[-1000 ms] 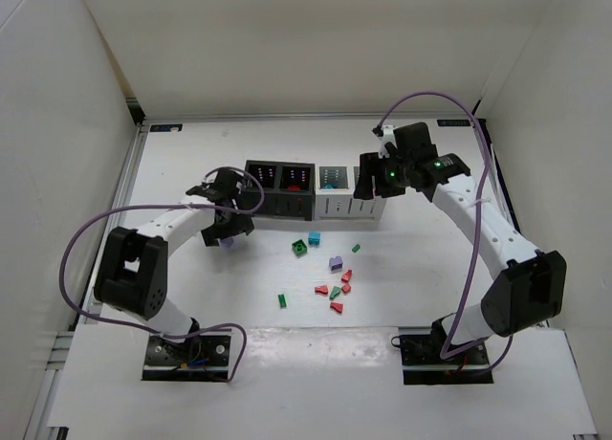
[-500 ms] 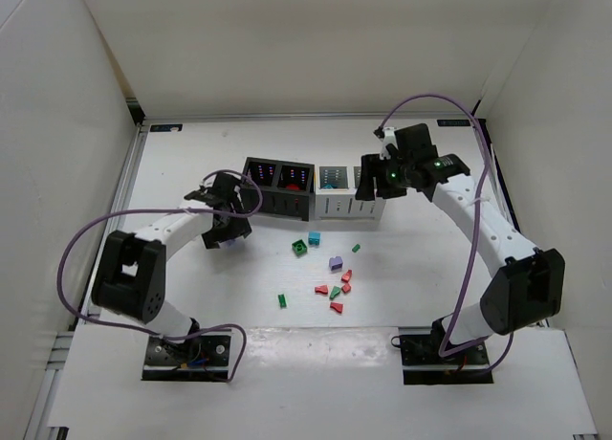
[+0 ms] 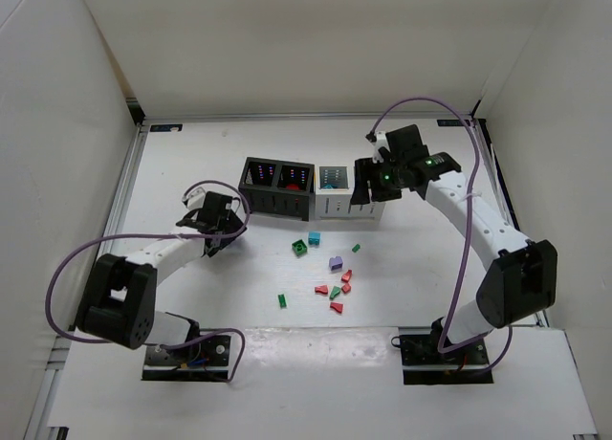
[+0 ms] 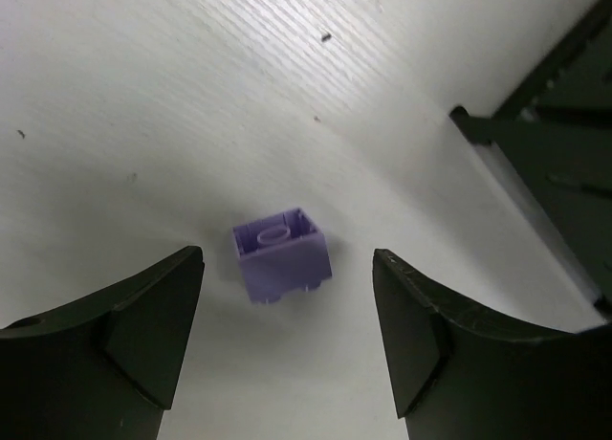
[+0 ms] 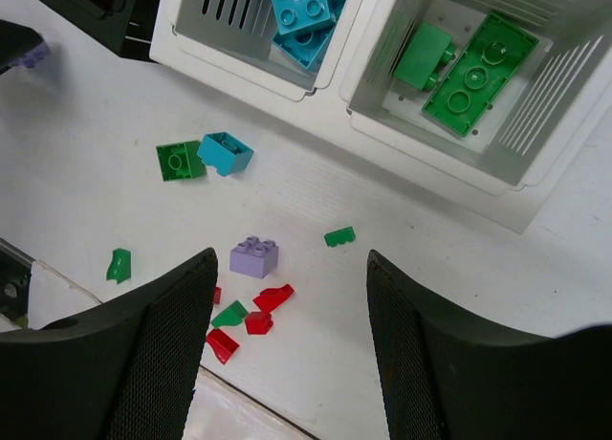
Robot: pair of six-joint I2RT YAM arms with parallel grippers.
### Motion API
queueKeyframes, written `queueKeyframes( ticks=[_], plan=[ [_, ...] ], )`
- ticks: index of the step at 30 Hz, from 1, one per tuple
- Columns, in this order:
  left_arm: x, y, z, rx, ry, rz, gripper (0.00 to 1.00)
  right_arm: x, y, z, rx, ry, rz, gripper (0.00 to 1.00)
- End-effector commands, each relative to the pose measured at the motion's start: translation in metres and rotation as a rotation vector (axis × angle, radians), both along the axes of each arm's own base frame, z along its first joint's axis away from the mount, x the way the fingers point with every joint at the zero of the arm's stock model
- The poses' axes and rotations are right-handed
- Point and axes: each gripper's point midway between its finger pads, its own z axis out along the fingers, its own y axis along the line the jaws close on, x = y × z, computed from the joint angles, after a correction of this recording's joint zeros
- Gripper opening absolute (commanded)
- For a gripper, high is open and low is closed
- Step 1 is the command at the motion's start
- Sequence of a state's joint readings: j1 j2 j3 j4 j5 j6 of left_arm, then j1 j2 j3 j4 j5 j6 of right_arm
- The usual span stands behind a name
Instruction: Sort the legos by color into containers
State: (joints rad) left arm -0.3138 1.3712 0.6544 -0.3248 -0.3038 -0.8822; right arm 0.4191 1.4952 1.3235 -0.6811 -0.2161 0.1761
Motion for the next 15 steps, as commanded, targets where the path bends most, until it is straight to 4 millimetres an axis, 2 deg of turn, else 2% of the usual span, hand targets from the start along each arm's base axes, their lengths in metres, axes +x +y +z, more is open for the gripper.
queueKeyframes(
  ticks=[1,6,9,15],
  plan=[
    [0.030,0.004,0.014,-0.070,-0.119,0.121,0.81,0.009,0.002,0.020,0.019,-0.044,0.002,0.67],
    [0.032,0.012,0.013,-0.072,-0.133,0.160,0.77,0.008,-0.002,0.022,0.012,-0.045,-0.009,0.67],
    [0.028,0.013,0.013,-0.069,-0.116,0.164,0.69,0.010,-0.002,0.021,0.010,-0.043,-0.010,0.67],
    [0.014,0.012,0.010,-0.057,-0.038,0.142,0.67,0.012,-0.004,0.021,0.005,-0.048,-0.011,0.67]
  ],
)
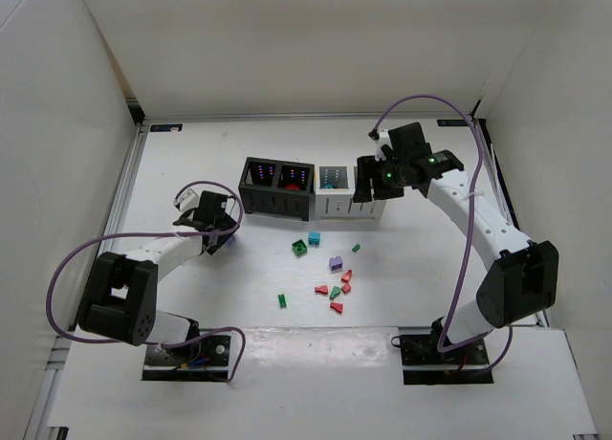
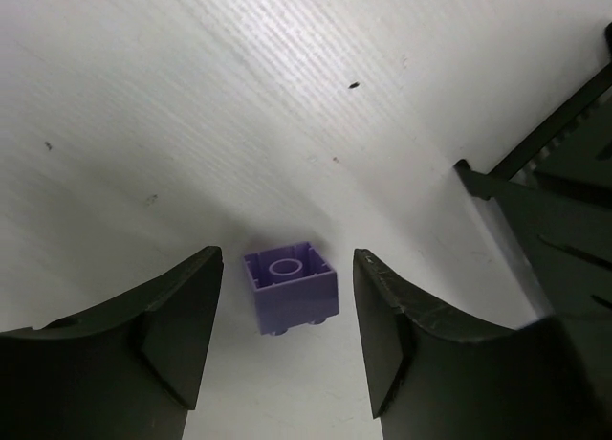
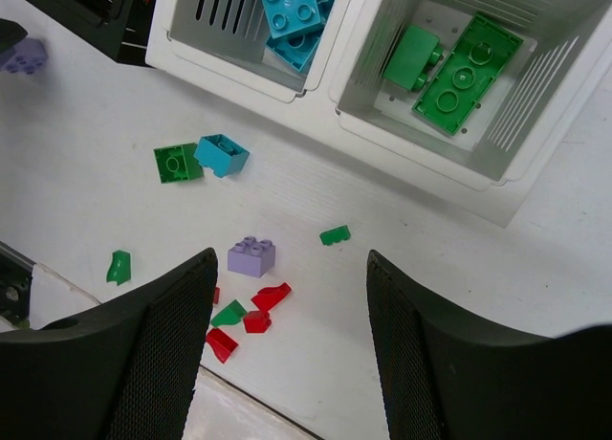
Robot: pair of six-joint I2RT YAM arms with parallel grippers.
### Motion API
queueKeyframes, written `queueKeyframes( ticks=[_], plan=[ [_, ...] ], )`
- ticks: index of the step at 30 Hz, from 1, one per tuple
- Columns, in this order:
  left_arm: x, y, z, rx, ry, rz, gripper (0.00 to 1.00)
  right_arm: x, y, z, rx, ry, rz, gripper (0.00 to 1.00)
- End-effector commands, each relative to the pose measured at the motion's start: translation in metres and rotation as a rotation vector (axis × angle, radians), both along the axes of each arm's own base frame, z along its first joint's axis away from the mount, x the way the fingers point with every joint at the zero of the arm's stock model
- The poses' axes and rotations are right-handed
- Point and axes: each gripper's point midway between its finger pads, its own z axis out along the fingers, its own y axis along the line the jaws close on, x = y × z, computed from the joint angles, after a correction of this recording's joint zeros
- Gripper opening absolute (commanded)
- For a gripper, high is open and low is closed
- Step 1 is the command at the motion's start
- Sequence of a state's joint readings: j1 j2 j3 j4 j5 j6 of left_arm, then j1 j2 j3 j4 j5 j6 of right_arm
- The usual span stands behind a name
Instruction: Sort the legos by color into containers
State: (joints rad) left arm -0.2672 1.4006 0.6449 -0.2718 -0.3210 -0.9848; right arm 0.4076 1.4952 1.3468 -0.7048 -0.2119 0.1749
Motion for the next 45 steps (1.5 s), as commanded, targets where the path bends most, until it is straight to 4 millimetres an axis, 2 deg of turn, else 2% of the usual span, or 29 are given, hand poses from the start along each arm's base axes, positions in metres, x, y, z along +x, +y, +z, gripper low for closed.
queueKeyframes(
  ticks=[1,13,18,23,34,39,42,45],
  plan=[
    [-0.003,0.001,0.012,0.005,0.019,0.006,0.69,0.010,0.000,0.015,0.009,-0.045,-0.001,0.67],
    [-0.003,-0.002,0.014,0.088,0.086,0.008,0.64,0.010,-0.007,0.017,0.008,-0.046,-0.014,0.67],
    [-0.011,0.011,0.015,0.128,0.113,0.074,0.60,0.010,-0.010,0.019,0.005,-0.050,-0.021,0.67],
    [-0.008,0.013,0.015,0.146,0.137,0.074,0.59,0.007,-0.012,0.018,-0.003,-0.041,-0.018,0.67],
    [-0.006,0.015,0.013,0.172,0.138,0.057,0.40,0.012,-0.017,0.021,0.005,-0.044,-0.038,0.67],
    [-0.002,0.004,0.015,0.126,0.121,0.006,0.28,0.013,-0.017,0.022,0.009,-0.046,-0.039,0.67],
    [0.000,0.000,0.028,0.118,0.099,-0.021,0.23,0.012,-0.016,0.025,0.015,-0.051,-0.033,0.67],
    [0.003,-0.005,0.053,0.146,0.046,-0.068,0.23,0.010,-0.015,0.027,0.018,-0.062,-0.028,0.67]
  ],
)
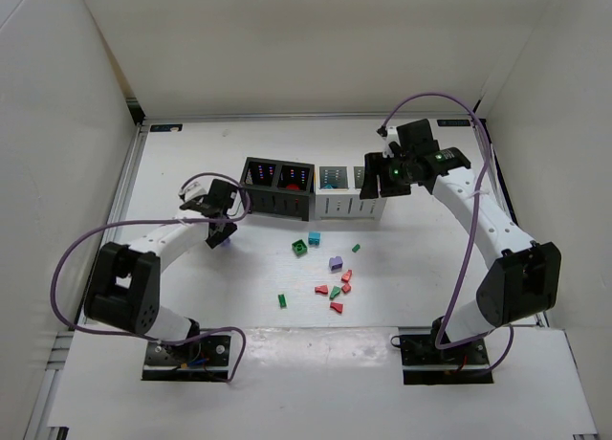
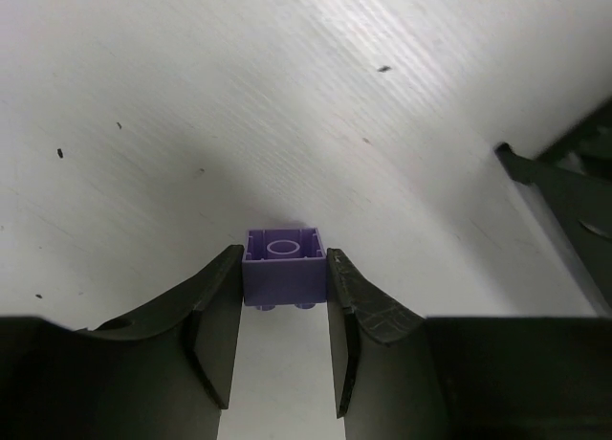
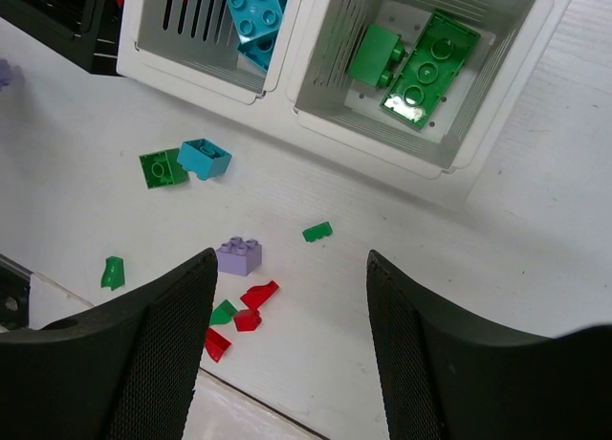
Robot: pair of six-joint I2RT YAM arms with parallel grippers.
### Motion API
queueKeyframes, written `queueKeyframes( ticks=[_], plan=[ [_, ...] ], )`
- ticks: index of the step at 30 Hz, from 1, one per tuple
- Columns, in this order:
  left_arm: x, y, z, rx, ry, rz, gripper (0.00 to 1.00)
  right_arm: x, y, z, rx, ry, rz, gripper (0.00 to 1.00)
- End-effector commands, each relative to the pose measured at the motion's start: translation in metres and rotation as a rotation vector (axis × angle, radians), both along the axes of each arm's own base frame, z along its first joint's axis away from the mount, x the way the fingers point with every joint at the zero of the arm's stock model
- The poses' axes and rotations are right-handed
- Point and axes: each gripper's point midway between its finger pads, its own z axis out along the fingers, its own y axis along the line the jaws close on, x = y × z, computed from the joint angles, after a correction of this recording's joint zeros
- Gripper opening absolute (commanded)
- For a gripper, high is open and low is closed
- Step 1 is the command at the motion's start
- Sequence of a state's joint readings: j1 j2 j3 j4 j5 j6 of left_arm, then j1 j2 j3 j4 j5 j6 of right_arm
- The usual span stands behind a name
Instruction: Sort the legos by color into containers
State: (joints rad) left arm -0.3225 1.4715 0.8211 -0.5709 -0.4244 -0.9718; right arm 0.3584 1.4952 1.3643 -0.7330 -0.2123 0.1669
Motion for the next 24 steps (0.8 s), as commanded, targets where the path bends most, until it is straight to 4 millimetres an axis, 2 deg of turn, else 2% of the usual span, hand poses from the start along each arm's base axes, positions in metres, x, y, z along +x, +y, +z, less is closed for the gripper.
queueKeyframes(
  ticks=[1,2,4,5,7,10,11,13,15,19,22,24],
  plan=[
    [0.020,-0.013,0.066,-0.009,-0.171,-0.087,0.23,0.004,0.001,0.024,0.021,-0.071,0.013,0.67],
    [0.020,-0.021,0.077,0.000,-0.200,-0.127,0.23,0.003,0.002,0.025,0.030,-0.071,0.014,0.67],
    [0.031,-0.031,0.119,0.013,-0.317,-0.213,0.23,0.003,0.001,0.027,0.036,-0.083,0.012,0.67],
    [0.033,-0.043,0.133,0.009,-0.352,-0.254,0.23,0.003,0.002,0.028,0.041,-0.088,0.013,0.67],
    [0.041,-0.046,0.161,0.034,-0.415,-0.291,0.24,0.002,0.002,0.027,0.046,-0.088,0.013,0.67],
    [0.058,-0.057,0.190,0.031,-0.492,-0.330,0.24,0.002,0.001,0.028,0.053,-0.091,0.010,0.67],
    [0.067,-0.062,0.188,0.041,-0.488,-0.346,0.25,0.002,0.001,0.027,0.055,-0.089,0.008,0.67],
    [0.077,-0.067,0.197,0.046,-0.501,-0.361,0.25,0.003,0.000,0.027,0.058,-0.086,0.006,0.67],
    [0.091,-0.073,0.188,0.062,-0.468,-0.379,0.25,0.003,-0.001,0.026,0.062,-0.083,0.004,0.67],
    [0.110,-0.087,0.186,0.057,-0.456,-0.414,0.26,0.006,-0.007,0.028,0.067,-0.083,-0.011,0.67],
    [0.117,-0.091,0.181,0.049,-0.444,-0.420,0.31,0.009,-0.011,0.028,0.070,-0.086,-0.023,0.67],
    [0.119,-0.094,0.180,0.041,-0.446,-0.426,0.43,0.010,-0.011,0.030,0.072,-0.092,-0.019,0.67]
  ],
)
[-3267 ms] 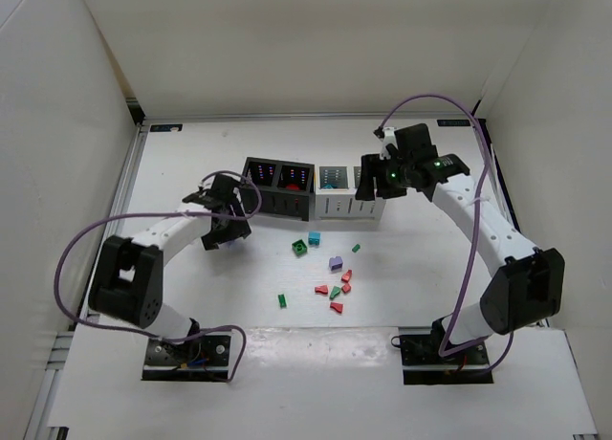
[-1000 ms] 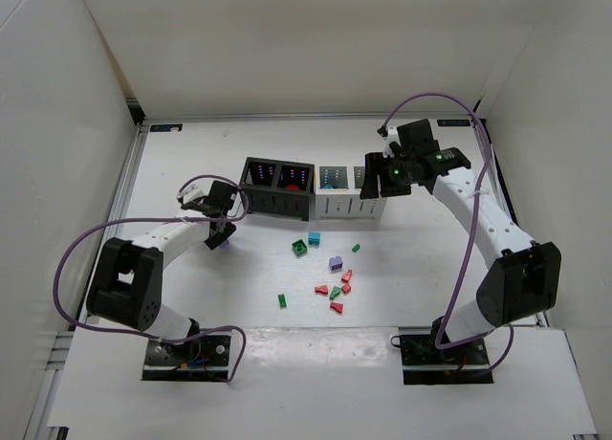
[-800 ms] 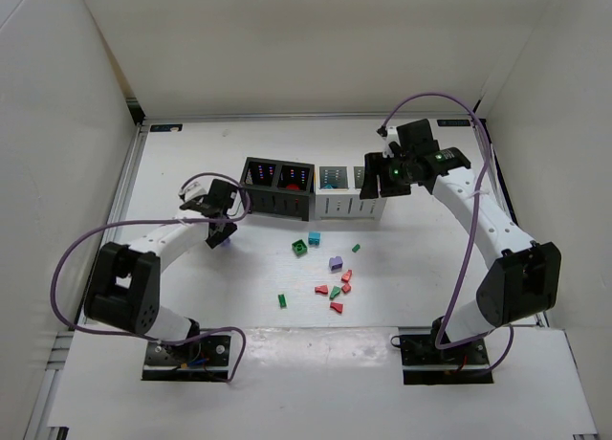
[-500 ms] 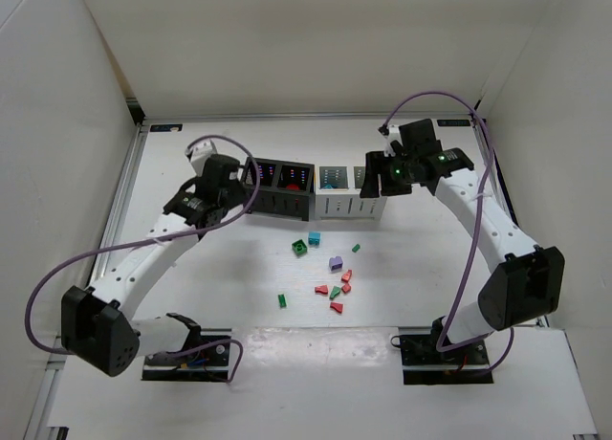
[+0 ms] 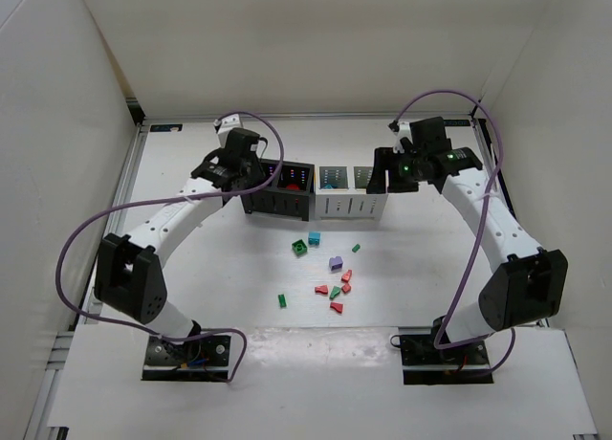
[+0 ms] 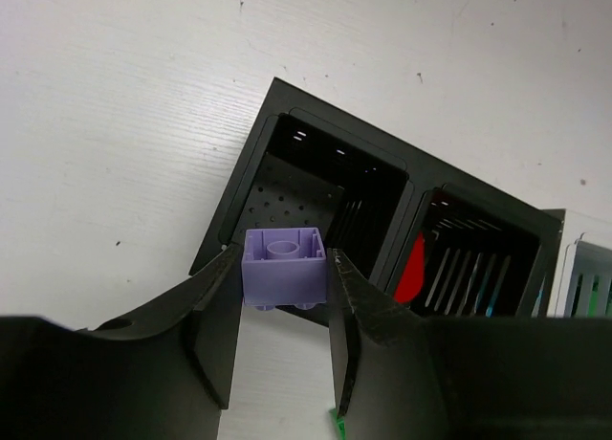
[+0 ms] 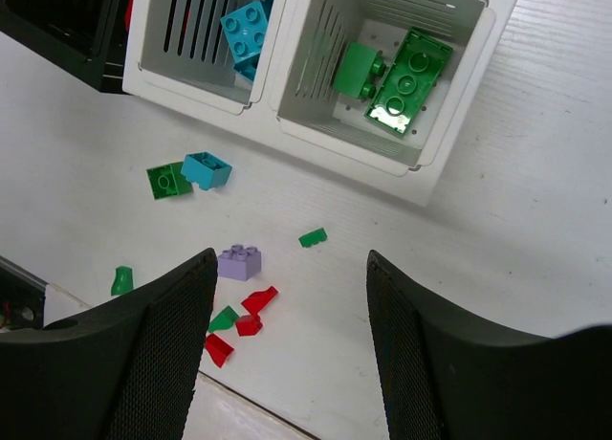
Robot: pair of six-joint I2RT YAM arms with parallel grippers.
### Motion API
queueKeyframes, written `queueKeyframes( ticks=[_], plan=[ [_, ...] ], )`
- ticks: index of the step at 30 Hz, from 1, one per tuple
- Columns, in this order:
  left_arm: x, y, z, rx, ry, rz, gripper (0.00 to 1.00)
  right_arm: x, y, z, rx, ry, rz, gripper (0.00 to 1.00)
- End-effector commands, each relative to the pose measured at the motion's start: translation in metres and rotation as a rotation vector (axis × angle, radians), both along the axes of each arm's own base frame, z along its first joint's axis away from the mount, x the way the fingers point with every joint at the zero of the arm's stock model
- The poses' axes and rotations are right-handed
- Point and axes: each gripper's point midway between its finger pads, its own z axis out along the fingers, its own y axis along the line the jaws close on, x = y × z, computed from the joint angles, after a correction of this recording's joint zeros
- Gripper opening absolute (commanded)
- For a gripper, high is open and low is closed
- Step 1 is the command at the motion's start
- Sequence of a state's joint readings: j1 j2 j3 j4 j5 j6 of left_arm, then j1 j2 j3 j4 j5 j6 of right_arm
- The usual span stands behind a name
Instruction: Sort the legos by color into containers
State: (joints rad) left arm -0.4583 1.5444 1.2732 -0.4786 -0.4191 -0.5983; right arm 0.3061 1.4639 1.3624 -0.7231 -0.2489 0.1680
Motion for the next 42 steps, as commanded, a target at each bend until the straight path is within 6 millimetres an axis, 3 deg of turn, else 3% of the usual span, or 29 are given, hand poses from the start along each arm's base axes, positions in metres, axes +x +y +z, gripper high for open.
queueKeyframes(
  ticks=[1,2,5,10,14,20,22,23,25,31,36,42],
  plan=[
    [0.009,-0.005,0.033,-0.037,-0.074,-0.024,0.47,0.004,0.001,0.016,0.032,-0.057,0.009,0.67],
    [0.010,-0.007,0.033,-0.041,-0.075,-0.030,0.57,0.003,0.001,0.016,0.032,-0.059,0.010,0.67],
    [0.008,-0.004,0.033,-0.030,-0.068,-0.025,0.74,0.002,0.001,0.016,0.030,-0.057,0.010,0.67],
    [0.008,0.014,0.035,-0.068,-0.086,0.008,0.86,0.002,0.001,0.017,0.030,-0.065,0.012,0.67],
    [0.004,0.039,0.022,-0.110,-0.057,0.091,0.82,-0.001,0.004,0.016,0.028,-0.061,0.017,0.67],
    [0.006,0.073,0.007,-0.113,-0.034,0.194,0.61,-0.001,0.005,0.016,0.027,-0.063,0.026,0.67],
    [0.009,0.073,0.002,-0.124,-0.009,0.197,0.57,-0.001,0.005,0.017,0.030,-0.068,0.023,0.67],
    [0.010,0.073,-0.015,-0.115,0.043,0.204,0.55,-0.001,0.004,0.017,0.029,-0.066,0.024,0.67],
    [0.013,0.068,-0.019,-0.132,0.070,0.192,0.52,-0.001,0.003,0.017,0.028,-0.066,0.019,0.67],
    [0.008,0.066,-0.049,-0.154,0.138,0.224,0.51,-0.002,0.000,0.019,0.028,-0.073,0.010,0.67],
    [0.008,0.059,-0.050,-0.186,0.128,0.204,0.49,-0.004,-0.002,0.021,0.029,-0.081,0.006,0.67],
    [-0.010,0.047,-0.057,-0.184,0.162,0.168,0.49,-0.005,-0.001,0.017,0.034,-0.075,0.002,0.67]
  ],
)
